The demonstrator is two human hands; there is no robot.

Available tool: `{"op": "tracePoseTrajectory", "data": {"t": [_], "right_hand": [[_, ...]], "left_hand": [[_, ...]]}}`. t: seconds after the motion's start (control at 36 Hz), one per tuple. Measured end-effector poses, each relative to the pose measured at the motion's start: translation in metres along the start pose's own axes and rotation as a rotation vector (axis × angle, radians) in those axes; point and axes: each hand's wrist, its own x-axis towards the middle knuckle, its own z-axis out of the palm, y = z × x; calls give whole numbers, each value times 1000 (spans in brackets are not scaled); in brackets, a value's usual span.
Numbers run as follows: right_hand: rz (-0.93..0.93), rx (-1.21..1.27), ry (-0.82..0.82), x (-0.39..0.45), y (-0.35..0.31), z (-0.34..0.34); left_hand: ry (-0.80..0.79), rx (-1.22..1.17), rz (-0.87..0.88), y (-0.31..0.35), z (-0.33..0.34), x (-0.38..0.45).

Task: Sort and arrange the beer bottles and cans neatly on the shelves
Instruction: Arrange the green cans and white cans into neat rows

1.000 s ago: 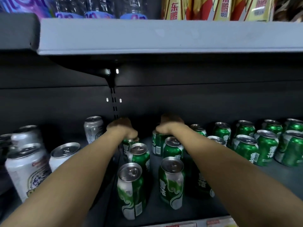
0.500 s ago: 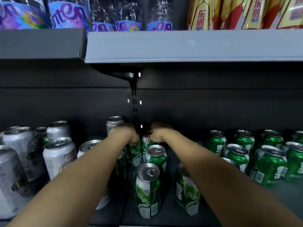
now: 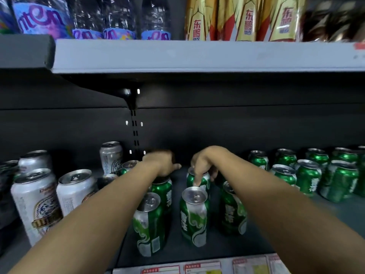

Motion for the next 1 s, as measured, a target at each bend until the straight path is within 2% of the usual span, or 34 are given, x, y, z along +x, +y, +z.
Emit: {"op": "tracePoseTrajectory", "data": {"t": [0.14,0.28,0.42,0.58,0.67,0.86,1.0], "right_hand": [[-75,68,169,11,-14,4],[-170,100,279,24,-45,5],[-202,88,254,33,-58,3],[-168,85,177,24,-33,-3],[-119,77,266,10,-9,-7],[39,204,375,0,49,9],[91,161,571,-15,64,22]], "left_hand": [[49,8,-22,-12,1,0],[166,-4,-54,-26,-4,-5],[224,-38,-80,-37,-5,-7],[275,-117,-55,-24,-7,-10],[289,-150,5,-4,-7,-12],[125,-339,255,54,0,-19],[-183,-537,375,89,4,-35]]}}
